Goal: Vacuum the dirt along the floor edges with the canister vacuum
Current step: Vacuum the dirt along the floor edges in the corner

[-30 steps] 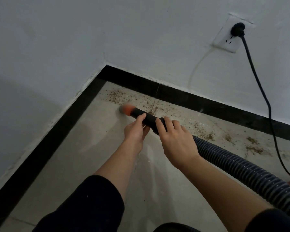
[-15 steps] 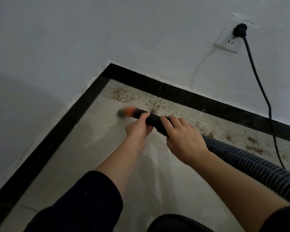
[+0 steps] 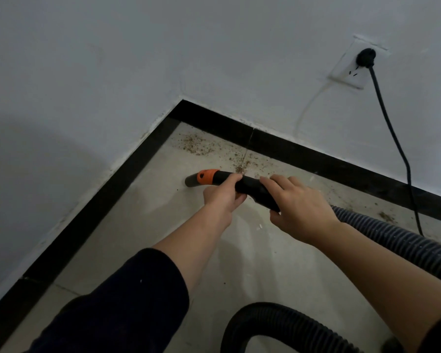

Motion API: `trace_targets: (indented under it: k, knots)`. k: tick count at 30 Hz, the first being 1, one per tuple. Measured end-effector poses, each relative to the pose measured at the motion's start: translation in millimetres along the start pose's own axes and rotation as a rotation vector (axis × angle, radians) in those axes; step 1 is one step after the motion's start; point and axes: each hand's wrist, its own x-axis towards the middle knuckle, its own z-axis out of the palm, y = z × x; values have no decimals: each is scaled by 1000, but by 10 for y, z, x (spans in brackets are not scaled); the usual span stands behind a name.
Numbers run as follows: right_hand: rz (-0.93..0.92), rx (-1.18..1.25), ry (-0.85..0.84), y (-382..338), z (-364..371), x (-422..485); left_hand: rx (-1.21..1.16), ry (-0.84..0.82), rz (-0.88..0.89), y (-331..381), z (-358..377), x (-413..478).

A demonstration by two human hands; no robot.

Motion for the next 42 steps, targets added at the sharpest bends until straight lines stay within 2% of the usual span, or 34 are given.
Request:
trace_targets:
  k: [13, 19, 28, 42]
  knots:
    - [-57, -2, 8, -108, 24, 25, -3, 51, -2, 5, -138, 3]
    - [-66, -20, 26, -50, -16, 28, -32, 12, -11, -19, -75, -11]
    - [37, -54, 32, 103, 57, -197, 19, -83, -49, -186, 166, -48]
    - [160, -155, -12, 245, 273, -355, 71, -94, -93, -442, 360, 49]
